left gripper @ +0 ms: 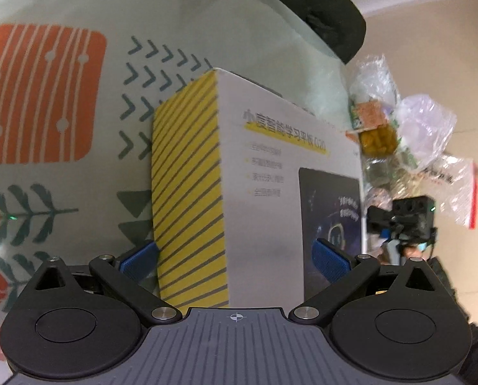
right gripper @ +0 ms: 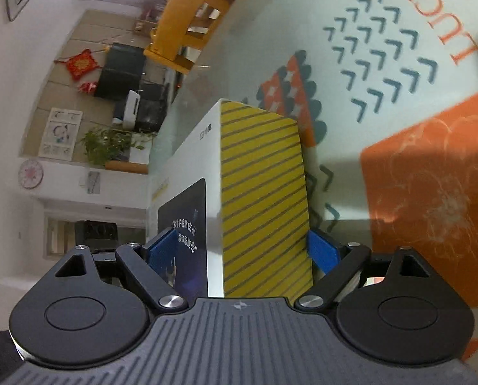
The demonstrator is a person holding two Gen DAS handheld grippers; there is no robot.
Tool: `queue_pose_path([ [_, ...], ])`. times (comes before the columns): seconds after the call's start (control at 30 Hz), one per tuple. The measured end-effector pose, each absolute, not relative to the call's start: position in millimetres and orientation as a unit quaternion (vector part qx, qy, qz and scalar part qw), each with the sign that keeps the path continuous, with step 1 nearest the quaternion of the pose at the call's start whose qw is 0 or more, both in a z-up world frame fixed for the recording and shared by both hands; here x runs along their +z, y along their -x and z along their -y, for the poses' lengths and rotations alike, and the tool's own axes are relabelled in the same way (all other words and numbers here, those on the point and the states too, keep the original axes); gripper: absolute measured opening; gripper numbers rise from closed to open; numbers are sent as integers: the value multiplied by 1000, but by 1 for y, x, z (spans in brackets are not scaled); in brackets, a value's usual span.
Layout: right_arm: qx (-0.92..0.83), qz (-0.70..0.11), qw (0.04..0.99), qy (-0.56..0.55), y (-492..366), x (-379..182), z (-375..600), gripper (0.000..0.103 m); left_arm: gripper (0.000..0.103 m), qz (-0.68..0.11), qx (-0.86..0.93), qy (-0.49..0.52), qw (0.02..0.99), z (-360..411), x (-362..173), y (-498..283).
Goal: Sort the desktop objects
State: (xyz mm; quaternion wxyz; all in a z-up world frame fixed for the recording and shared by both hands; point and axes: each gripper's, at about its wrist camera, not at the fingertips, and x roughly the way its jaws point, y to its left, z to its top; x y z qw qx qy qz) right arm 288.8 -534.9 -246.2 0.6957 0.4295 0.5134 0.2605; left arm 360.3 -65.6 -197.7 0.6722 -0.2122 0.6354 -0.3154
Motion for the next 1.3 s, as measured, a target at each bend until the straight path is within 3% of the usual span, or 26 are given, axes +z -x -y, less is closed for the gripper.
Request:
queue_pose_path([
  [0.13, 271, -517, 688, -430, -286, -246, 531, 103, 103, -634, -316, 153, 689, 79, -187, -360],
  [0.4, 306, -466, 676, -482, -274, -228, 534, 103, 103, -629, -312, 178, 689, 64, -190, -359],
  [0.93, 247, -532, 722, -365, -281, -222, 506, 103, 103, -647, -280, 157, 691, 91, -188, -354],
  [1.3, 229, -555, 763, -240, -280, -183, 470, 103, 103, -644, -281, 172, 690, 86, -192, -351],
])
